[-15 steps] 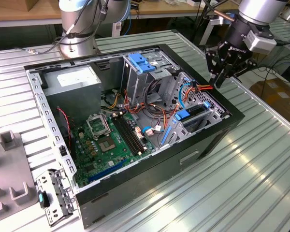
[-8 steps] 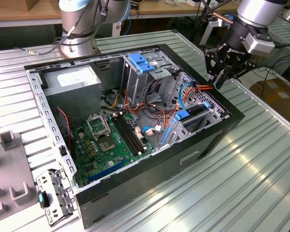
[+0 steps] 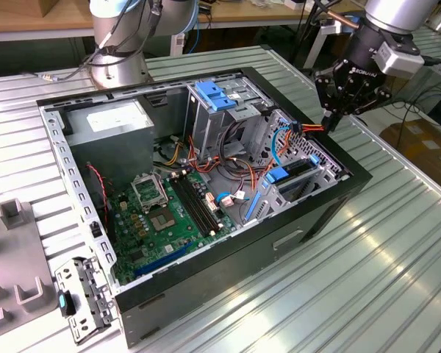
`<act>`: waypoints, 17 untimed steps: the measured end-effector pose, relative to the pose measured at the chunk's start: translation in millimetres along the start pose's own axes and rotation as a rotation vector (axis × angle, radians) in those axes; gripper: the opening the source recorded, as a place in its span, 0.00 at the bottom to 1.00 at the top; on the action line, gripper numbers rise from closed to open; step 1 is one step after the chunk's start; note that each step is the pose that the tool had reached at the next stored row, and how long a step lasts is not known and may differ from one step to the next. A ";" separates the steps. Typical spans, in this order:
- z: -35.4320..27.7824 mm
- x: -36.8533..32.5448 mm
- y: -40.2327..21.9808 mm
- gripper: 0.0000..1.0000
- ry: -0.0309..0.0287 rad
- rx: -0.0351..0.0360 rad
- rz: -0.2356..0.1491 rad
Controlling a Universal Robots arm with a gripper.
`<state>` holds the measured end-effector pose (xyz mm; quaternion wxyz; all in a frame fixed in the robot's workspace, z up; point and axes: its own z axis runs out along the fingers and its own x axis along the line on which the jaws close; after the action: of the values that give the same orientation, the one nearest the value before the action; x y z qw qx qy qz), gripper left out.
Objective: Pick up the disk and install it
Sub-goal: 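Insert the first disk wire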
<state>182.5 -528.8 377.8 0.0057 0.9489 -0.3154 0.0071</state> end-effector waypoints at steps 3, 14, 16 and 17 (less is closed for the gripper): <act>-0.1 0.0 0.0 0.16 0.0000 -0.0001 0.000; -0.1 -13.9 10.4 0.16 0.0000 -0.0005 0.016; 0.1 -14.5 10.9 0.16 -0.0001 -0.0005 0.027; 0.2 -14.5 10.9 0.16 -0.0002 -0.0008 0.039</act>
<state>164.3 -528.9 377.4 0.0059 0.9425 -0.3340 0.0070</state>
